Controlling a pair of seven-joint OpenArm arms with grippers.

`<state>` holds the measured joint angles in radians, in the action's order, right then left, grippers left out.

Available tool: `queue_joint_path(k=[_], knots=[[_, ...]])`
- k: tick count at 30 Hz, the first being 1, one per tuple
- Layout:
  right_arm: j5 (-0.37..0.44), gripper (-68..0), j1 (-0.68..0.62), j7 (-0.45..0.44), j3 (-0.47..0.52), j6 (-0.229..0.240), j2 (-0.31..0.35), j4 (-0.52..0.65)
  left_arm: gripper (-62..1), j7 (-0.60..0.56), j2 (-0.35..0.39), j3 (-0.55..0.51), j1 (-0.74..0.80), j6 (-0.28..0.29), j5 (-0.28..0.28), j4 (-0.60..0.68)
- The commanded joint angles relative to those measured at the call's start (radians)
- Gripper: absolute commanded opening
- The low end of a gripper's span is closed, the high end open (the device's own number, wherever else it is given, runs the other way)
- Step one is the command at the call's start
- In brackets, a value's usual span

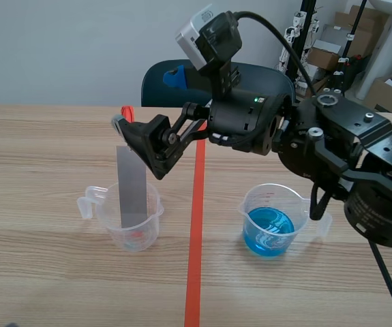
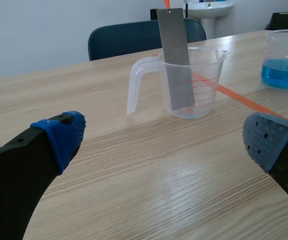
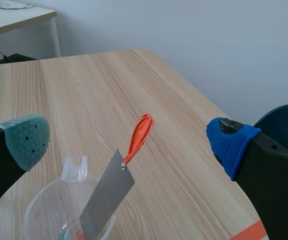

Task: Do the redox reaction experiment. return to the home posture

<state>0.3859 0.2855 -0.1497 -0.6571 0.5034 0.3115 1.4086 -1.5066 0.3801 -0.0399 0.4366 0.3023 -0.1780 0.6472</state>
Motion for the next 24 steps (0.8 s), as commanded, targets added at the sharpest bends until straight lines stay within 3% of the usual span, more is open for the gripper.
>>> queue_joint_path(k=[1, 3, 9, 11, 16, 20, 24], knots=[[0.012, 0.4, -0.013, -0.014, 0.029, -0.023, 0.034, 0.045, 1.4, -0.047, 0.048, -0.006, 0.04, 0.051, 0.038, 0.076], [0.015, 0.4, -0.04, -0.014, 0.052, -0.053, 0.077, 0.095, 1.4, -0.025, 0.081, -0.024, 0.083, 0.113, 0.076, 0.161], [0.027, 0.4, -0.151, -0.047, 0.137, -0.172, 0.189, 0.222, 1.4, 0.117, 0.176, -0.115, 0.24, 0.119, 0.163, 0.492], [0.026, 0.4, -0.195, -0.071, 0.167, -0.209, 0.219, 0.252, 1.4, 0.197, 0.193, -0.158, 0.288, 0.118, 0.169, 0.62], [0.022, 0.4, -0.321, -0.135, 0.232, -0.299, 0.295, 0.317, 1.4, 0.444, 0.192, -0.237, 0.369, 0.099, 0.17, 0.911], [-0.004, 0.4, -0.438, -0.197, 0.292, -0.36, 0.333, 0.349, 1.4, 0.573, 0.154, -0.245, 0.384, 0.051, 0.172, 1.063], [-0.035, 0.4, -0.551, -0.198, 0.382, -0.365, 0.35, 0.362, 1.4, 0.657, 0.095, -0.245, 0.383, 0.051, 0.171, 1.157]])
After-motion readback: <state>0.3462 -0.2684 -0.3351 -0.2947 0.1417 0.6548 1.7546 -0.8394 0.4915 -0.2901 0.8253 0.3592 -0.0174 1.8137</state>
